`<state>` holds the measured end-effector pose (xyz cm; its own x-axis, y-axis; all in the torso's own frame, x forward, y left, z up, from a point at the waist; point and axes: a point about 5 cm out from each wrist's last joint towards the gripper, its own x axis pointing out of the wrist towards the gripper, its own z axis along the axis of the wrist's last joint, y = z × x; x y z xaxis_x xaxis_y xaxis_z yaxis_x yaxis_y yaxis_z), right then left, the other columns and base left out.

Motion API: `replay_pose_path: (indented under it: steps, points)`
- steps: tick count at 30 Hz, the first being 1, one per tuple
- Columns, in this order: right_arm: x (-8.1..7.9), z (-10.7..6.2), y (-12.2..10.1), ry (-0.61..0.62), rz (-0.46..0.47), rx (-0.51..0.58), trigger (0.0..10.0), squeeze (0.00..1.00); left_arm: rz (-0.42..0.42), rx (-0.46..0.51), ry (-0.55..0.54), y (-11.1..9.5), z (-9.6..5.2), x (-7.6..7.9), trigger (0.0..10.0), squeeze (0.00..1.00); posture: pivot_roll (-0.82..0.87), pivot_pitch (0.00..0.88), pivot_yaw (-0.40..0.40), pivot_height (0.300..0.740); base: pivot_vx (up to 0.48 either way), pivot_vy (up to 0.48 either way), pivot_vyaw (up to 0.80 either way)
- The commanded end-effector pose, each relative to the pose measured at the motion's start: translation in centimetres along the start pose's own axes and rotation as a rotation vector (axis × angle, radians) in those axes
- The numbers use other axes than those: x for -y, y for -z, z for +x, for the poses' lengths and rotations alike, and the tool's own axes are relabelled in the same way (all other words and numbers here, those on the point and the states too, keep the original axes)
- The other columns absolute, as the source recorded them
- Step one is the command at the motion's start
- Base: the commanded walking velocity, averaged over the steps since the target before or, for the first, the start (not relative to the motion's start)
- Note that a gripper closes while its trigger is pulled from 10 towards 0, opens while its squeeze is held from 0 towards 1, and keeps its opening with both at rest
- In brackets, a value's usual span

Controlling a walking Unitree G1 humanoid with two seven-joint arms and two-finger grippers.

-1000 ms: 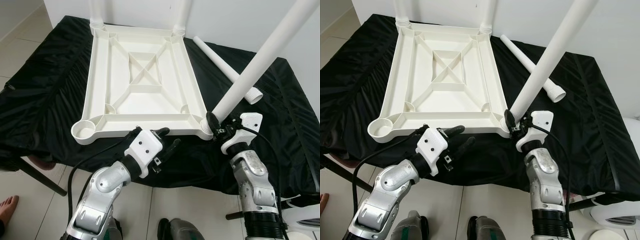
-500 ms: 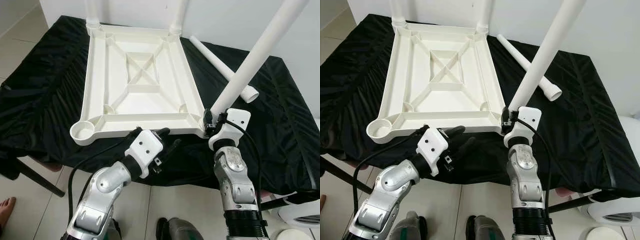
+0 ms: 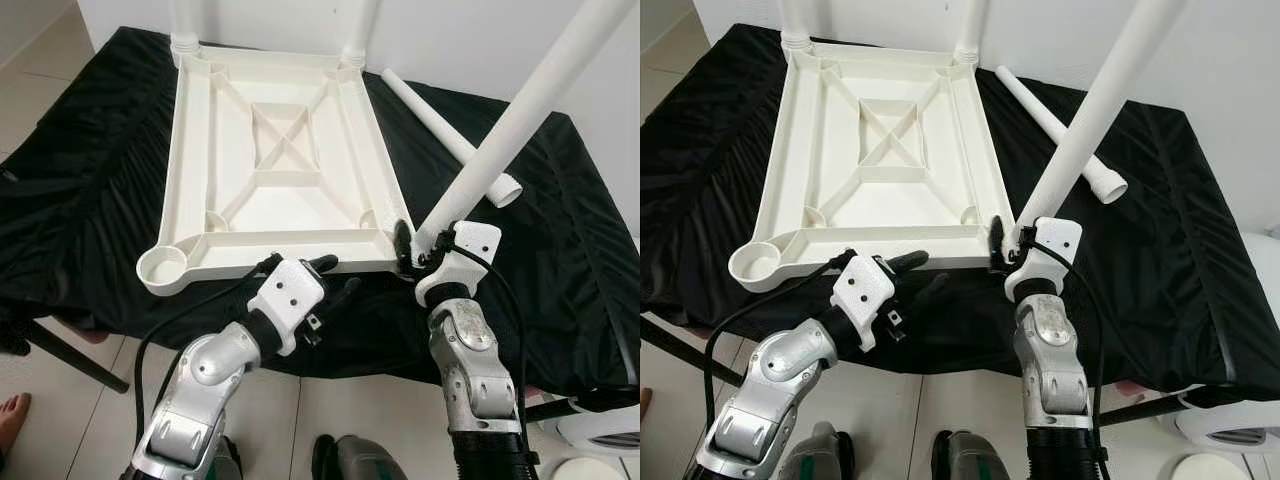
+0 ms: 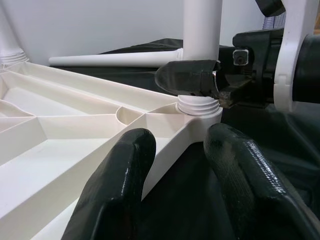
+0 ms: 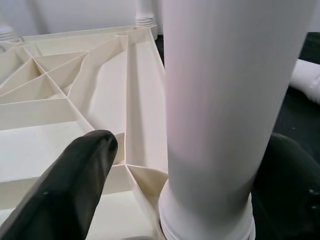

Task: Building children table

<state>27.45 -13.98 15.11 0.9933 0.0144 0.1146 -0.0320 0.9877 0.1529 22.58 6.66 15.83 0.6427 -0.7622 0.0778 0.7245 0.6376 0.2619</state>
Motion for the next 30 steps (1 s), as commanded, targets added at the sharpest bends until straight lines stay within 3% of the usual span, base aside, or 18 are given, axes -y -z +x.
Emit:
replay_pose_path:
  steps: [1,6,7,8,9,16,17,18,19,26,27,28,30]
  points:
    - [0.1,-0.3,0.0,-0.019,0.022,-0.002,10.0,1.0,-0.016,-0.008,-0.048,0.3,0.0,0.0,10.0,0.0,0.03,0.075,-0.118,0.74,0.0,0.0,0.0]
    - [0.2,-0.5,-0.3,-0.058,0.029,0.018,10.0,1.0,-0.025,-0.005,-0.047,0.2,0.0,-0.1,10.0,0.0,0.03,0.072,-0.117,0.74,0.0,0.0,0.0]
    - [0.4,-0.7,-0.5,-0.08,0.028,0.032,10.0,1.0,-0.037,-0.003,-0.042,0.2,0.0,-0.1,10.0,0.51,0.03,0.069,-0.116,0.74,0.0,0.0,0.0]
    - [0.4,-0.7,-0.5,-0.08,0.028,0.032,10.0,1.0,-0.037,-0.003,-0.042,0.2,0.0,-0.1,10.0,0.51,0.03,0.069,-0.116,0.74,0.0,0.0,0.0]
    - [0.7,-0.8,-0.7,-0.087,0.013,0.041,10.0,1.0,-0.058,0.008,-0.04,0.2,-0.1,-0.2,10.0,1.0,0.03,0.067,-0.115,0.74,0.0,0.0,0.0]
    - [1.8,-0.8,-0.8,-0.077,0.007,0.044,10.0,1.0,-0.101,0.042,-0.116,-0.1,-0.3,-1.5,10.0,1.0,0.03,0.069,-0.116,0.74,0.0,0.0,0.0]
    - [2.1,-0.8,-0.9,-0.076,0.004,0.047,10.0,0.27,-0.11,0.042,-0.145,0.0,-0.4,-2.0,10.0,1.0,0.03,0.07,-0.116,0.74,0.0,0.0,0.0]
    - [2.1,-0.8,-0.9,-0.076,0.004,0.047,10.0,0.27,-0.11,0.042,-0.145,0.0,-0.4,-2.0,10.0,1.0,0.03,0.07,-0.116,0.74,0.0,0.0,0.0]
    - [2.3,-0.7,-0.9,-0.076,0.002,0.049,10.0,0.0,-0.114,0.037,-0.169,0.1,-0.4,-2.4,10.0,1.0,0.03,0.072,-0.117,0.74,0.0,0.0,0.0]
    - [3.3,-0.8,-0.9,-0.058,-0.014,0.056,10.0,0.0,-0.089,0.0,-0.287,0.8,-0.8,-4.4,10.0,1.0,0.03,0.087,-0.116,0.74,0.0,0.0,0.0]
    - [3.5,-0.9,-0.9,-0.055,-0.009,0.062,10.0,0.0,-0.086,-0.003,-0.349,0.7,-1.0,-5.2,10.0,0.25,0.03,0.09,-0.115,0.74,0.0,0.0,0.0]
    - [3.6,-1.1,-1.1,-0.053,-0.001,0.07,10.0,0.0,-0.101,0.004,-0.425,0.6,-1.2,-6.0,10.0,0.0,0.03,0.094,-0.112,0.74,0.0,0.0,0.0]
    - [3.6,-1.1,-1.1,-0.053,-0.001,0.07,10.0,0.0,-0.101,0.004,-0.425,0.6,-1.2,-6.0,10.0,0.0,0.03,0.094,-0.112,0.74,0.0,0.0,0.0]
